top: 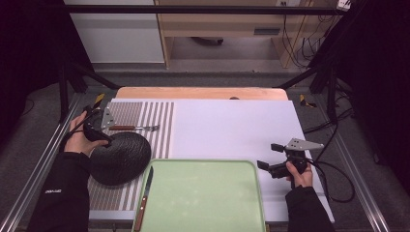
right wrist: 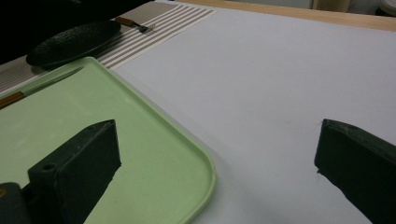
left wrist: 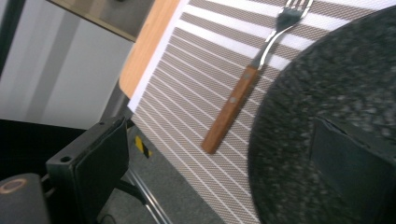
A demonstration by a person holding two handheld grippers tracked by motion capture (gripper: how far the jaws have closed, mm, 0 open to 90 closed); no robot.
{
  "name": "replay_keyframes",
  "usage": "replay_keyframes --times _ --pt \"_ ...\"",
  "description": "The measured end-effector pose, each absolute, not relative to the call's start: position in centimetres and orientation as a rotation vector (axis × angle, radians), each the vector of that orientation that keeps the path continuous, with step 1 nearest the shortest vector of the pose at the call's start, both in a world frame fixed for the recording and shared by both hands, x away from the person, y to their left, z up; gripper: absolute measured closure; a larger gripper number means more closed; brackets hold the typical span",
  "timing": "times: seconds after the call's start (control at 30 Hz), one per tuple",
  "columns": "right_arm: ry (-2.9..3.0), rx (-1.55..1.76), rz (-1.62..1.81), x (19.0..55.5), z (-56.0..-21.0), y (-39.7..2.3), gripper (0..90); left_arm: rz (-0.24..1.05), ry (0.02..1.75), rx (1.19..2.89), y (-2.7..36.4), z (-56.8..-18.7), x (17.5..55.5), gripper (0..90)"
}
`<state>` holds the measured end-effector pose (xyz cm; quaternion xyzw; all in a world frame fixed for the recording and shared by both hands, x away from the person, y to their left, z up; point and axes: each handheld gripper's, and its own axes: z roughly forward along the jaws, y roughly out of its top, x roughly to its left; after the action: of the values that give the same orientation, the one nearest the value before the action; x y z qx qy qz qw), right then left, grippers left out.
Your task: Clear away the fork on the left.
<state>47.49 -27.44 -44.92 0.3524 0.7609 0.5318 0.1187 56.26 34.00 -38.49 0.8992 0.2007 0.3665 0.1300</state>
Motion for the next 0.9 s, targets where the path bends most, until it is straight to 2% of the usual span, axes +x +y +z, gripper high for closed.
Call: replay_keyframes --times 0.4,0.9 --pt "2.232 1.032 1.551 47.5 -45.0 -27.3 0.3 1.149 0.572 2.641 35.0 -39.4 58.1 8.8" --pt "2.235 1.034 1.539 47.5 -45.1 -27.3 0.3 1.249 0.367 2.728 34.7 -40.8 60.0 17.6"
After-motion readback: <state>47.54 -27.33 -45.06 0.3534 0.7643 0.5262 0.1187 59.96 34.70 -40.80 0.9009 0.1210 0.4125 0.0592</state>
